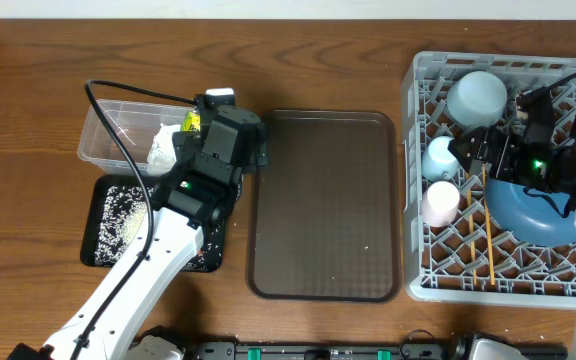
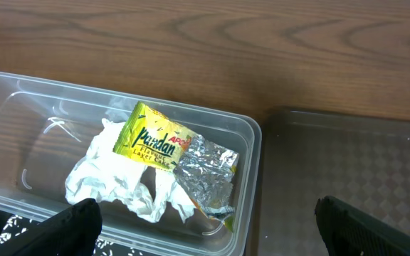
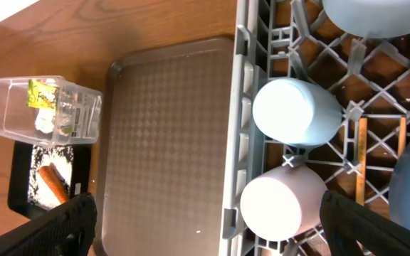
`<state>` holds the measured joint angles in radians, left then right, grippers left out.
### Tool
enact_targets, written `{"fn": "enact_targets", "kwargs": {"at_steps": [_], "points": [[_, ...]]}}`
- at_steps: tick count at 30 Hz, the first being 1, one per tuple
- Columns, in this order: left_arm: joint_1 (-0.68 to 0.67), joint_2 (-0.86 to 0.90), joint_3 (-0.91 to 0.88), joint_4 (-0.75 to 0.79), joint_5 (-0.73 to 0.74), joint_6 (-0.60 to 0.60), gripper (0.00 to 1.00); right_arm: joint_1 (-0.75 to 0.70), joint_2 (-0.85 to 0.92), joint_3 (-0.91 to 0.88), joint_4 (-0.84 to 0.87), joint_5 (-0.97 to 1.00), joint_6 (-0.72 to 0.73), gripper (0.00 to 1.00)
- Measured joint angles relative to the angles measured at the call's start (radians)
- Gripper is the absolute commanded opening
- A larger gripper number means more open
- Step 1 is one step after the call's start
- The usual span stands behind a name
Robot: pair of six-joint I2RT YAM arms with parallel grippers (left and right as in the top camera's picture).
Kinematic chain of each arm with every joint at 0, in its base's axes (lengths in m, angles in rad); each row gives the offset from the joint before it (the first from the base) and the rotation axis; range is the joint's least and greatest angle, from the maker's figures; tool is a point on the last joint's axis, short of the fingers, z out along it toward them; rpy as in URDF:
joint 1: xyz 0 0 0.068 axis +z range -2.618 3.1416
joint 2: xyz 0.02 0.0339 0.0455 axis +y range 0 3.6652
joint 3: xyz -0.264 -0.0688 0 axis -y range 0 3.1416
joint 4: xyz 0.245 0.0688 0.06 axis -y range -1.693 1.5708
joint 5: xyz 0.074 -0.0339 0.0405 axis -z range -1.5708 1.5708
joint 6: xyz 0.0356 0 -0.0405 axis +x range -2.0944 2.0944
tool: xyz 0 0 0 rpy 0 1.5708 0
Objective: Sort waste into correct bins and load items into the dishwasher rack
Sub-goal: 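Lower the plate upright into the rack and open the right gripper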
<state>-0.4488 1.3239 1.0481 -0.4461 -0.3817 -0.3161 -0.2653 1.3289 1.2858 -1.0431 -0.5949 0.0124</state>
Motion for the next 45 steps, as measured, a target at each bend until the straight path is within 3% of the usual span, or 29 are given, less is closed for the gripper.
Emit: {"fn": "enact_targets", "kwargs": {"at_steps": [45], "points": [[0.0, 0.0, 0.0, 0.0, 0.0, 0.0, 0.99, 0.0, 0.0, 0.0, 0.0, 0.017, -0.002, 0.99]]}}
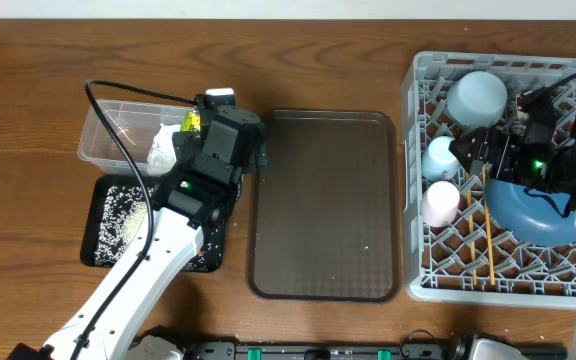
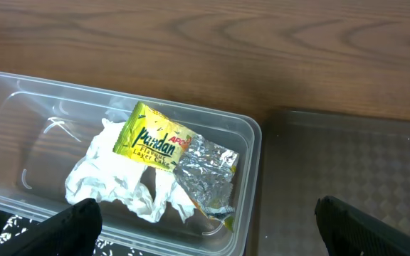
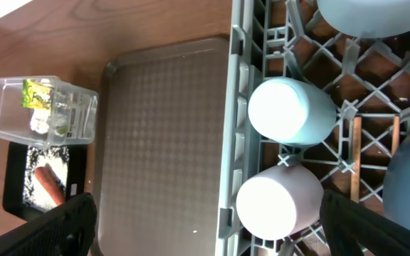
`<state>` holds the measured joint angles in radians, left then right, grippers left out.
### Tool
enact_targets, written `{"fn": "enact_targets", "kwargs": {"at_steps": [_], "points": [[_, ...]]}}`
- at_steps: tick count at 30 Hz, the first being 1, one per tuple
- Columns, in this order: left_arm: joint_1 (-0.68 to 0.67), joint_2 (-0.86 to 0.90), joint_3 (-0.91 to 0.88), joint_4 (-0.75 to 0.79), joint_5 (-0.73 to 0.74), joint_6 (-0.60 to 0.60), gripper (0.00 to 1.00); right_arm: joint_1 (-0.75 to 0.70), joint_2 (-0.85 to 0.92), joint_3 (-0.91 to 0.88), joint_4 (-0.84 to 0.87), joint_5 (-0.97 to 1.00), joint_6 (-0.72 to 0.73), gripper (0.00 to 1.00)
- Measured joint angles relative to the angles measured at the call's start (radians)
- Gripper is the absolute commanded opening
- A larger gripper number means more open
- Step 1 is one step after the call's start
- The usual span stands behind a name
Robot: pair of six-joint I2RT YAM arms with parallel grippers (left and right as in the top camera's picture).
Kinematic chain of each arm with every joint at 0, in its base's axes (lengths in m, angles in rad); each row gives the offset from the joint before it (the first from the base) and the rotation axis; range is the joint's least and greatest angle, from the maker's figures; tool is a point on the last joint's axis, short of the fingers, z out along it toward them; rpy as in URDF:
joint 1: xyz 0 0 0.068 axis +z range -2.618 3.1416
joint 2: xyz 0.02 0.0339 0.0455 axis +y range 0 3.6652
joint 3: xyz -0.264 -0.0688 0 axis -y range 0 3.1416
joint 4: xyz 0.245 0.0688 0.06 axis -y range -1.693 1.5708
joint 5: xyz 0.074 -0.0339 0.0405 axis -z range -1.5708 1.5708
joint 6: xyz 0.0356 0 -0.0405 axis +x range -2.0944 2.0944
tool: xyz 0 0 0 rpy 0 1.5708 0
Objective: Sort waste into correct bins and load items into the dishwasher rack
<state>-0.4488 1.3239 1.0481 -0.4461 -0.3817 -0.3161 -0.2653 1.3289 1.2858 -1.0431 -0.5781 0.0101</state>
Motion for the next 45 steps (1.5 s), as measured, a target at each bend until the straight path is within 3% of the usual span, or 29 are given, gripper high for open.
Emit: {"fn": "enact_targets", "kwargs": {"at_steps": [15, 45], "points": [[0.0, 0.0, 0.0, 0.0, 0.0, 0.0, 0.99, 0.0, 0.0, 0.0, 0.0, 0.123, 0.0, 0.99], [0.0, 0.0, 0.0, 0.0, 0.0, 0.0, 0.99, 0.0, 0.0, 0.0, 0.0, 0.134, 0.0, 0.99]]}}
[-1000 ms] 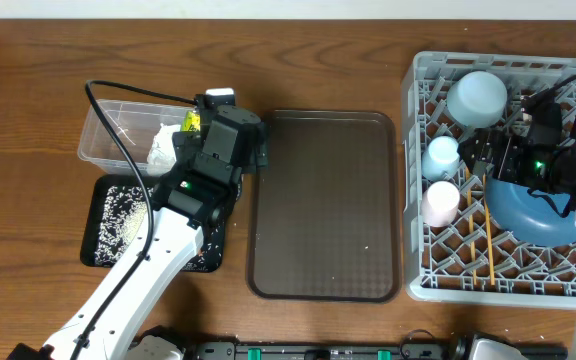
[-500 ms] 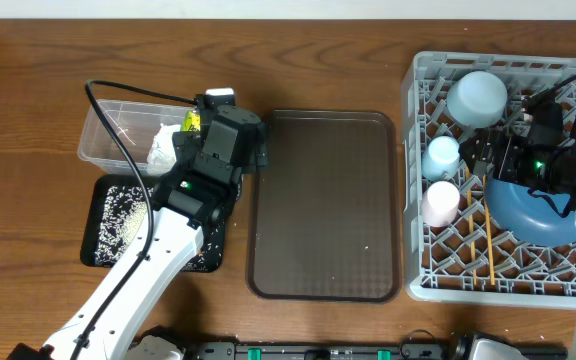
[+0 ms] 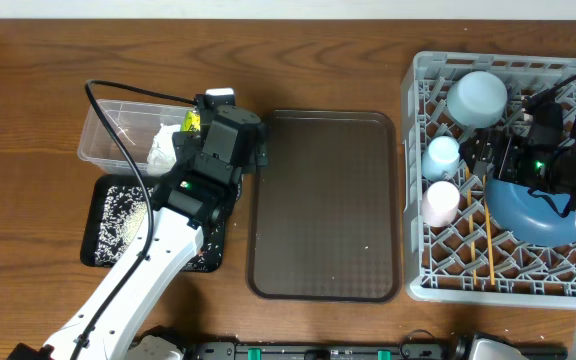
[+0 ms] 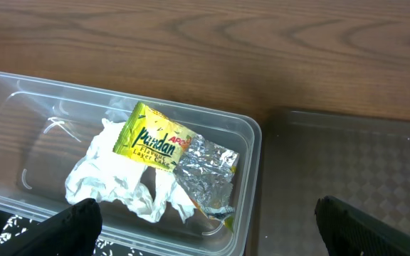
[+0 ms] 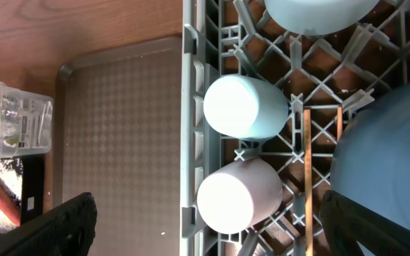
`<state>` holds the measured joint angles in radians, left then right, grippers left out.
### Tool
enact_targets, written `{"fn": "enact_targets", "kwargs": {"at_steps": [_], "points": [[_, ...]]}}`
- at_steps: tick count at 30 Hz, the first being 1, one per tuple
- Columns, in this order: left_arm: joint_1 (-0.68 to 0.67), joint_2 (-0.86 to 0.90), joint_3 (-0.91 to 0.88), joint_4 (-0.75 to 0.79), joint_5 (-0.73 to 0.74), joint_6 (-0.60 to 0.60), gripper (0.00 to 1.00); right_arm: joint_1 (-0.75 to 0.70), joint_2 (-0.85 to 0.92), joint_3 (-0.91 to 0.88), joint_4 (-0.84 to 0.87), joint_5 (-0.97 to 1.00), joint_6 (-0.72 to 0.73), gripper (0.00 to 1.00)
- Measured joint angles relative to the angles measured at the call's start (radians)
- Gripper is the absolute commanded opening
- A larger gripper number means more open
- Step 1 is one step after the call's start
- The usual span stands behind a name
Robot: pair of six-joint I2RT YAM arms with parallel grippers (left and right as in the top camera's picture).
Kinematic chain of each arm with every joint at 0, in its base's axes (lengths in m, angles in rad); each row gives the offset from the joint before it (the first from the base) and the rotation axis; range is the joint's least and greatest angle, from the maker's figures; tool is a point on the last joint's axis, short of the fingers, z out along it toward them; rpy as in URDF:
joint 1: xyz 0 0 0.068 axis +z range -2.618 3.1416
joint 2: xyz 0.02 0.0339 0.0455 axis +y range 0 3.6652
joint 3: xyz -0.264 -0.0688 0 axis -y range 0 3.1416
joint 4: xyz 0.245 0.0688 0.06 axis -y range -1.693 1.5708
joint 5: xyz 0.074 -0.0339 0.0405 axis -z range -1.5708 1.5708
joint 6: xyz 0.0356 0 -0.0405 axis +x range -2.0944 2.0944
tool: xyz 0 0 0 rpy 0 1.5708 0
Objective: Sort waste into correct bins and load items into the dishwasher rack
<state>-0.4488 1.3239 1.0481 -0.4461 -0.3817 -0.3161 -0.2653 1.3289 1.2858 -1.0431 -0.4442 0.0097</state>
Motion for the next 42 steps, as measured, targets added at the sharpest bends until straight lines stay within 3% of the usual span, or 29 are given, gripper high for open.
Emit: {"fn": "enact_targets", "kwargs": {"at_steps": [11, 20, 24, 28, 34, 42], "points": [[0.0, 0.0, 0.0, 0.0, 0.0, 0.0, 0.98, 0.004, -0.052, 0.0, 0.0, 0.004, 0.0, 0.99], [0.0, 0.0, 0.0, 0.0, 0.0, 0.0, 0.99, 0.15, -0.361, 0.0, 0.026, 0.059, -0.005, 0.99], [0.0, 0.0, 0.0, 0.0, 0.0, 0.0, 0.99, 0.272, -0.524, -0.015, 0.166, 0.117, -0.024, 0.99], [0.0, 0.0, 0.0, 0.0, 0.0, 0.0, 0.99, 0.363, -0.737, -0.145, 0.392, 0.183, -0.055, 0.99], [0.0, 0.0, 0.0, 0.0, 0.0, 0.0, 0.98, 0.37, -0.982, -0.46, 0.673, 0.262, -0.071, 0.99], [0.0, 0.0, 0.0, 0.0, 0.0, 0.0, 0.99, 0.37, -1.145, -0.842, 0.961, 0.296, -0.059, 0.99]]}}
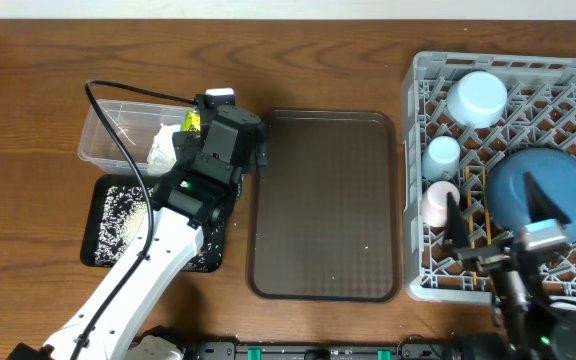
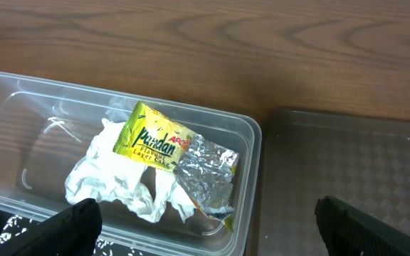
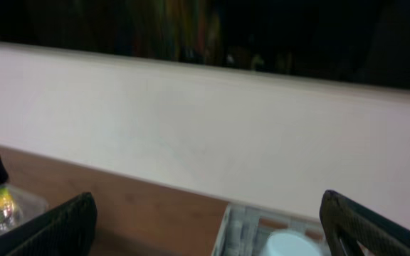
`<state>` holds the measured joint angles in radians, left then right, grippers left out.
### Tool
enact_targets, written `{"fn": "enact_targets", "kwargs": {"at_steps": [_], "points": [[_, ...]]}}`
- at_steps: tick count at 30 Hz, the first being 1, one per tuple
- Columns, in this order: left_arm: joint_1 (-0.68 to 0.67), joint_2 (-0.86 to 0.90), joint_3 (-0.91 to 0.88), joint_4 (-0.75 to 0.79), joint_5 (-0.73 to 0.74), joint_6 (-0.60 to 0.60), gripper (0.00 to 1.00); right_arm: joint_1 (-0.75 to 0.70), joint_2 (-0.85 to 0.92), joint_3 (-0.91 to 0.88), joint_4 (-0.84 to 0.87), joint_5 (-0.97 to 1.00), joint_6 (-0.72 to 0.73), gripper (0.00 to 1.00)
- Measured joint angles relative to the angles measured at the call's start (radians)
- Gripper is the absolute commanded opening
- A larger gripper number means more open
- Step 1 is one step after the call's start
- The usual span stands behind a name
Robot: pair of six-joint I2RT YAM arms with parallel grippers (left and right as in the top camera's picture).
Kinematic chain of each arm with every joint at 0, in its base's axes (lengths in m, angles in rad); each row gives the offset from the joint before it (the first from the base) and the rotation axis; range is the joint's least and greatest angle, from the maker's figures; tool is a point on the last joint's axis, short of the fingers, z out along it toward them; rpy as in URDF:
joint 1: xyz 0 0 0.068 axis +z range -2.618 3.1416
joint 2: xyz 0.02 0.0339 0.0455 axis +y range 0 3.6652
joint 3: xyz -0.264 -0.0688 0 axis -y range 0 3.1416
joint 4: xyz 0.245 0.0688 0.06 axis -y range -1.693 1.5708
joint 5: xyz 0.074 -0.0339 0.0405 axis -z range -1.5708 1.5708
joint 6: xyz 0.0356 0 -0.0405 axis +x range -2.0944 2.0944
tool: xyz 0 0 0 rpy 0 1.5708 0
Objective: Sort waste into correct bins and load items into the dishwasher rack
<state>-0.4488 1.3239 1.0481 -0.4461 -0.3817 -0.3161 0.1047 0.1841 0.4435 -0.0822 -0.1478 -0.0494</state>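
The grey dishwasher rack [image 1: 418, 280] on the right holds a pale blue bowl [image 1: 476, 97], a small blue cup [image 1: 441, 155], a pink cup [image 1: 438, 200], a blue plate [image 1: 558, 190] and wooden chopsticks [image 1: 491, 262]. My right gripper [image 1: 490, 200] stands open and empty at the rack's front edge, raised and facing the back wall; its wrist view is blurred. A clear bin [image 2: 251, 135] holds white tissue [image 2: 112, 181], a yellow Pandan wrapper [image 2: 151, 139] and foil [image 2: 205, 174]. My left gripper [image 2: 205, 217] hangs open over this bin's near edge.
A brown serving tray [image 1: 323, 205] lies bare in the middle of the table. A black tray [image 1: 113, 225] with white grains sits in front of the clear bin, partly under my left arm. The pale wall [image 3: 191, 121] rises behind the table.
My right arm has left its place over the rack's cups and now stands at the table's front edge, with its gripper raised toward the wall. The left arm and all objects are unchanged.
My right gripper hung open and empty over the rack beside the blue and pink cups at the first two moments, then a little further right over the chopsticks. Now it is drawn back to the front. My left gripper stayed open over the clear bin throughout.
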Motion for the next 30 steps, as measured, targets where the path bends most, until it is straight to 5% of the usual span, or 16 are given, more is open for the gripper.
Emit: {"fn": "enact_targets", "kwargs": {"at_steps": [12, 30], "points": [[0.0, 0.0, 0.0, 0.0, 0.0, 0.0, 0.98, 0.0, -0.165, -0.37, 0.159, 0.003, 0.039, 0.99], [0.0, 0.0, 0.0, 0.0, 0.0, 0.0, 0.99, 0.0, -0.172, -0.436, 0.023, 0.007, -0.058, 0.99]]}}
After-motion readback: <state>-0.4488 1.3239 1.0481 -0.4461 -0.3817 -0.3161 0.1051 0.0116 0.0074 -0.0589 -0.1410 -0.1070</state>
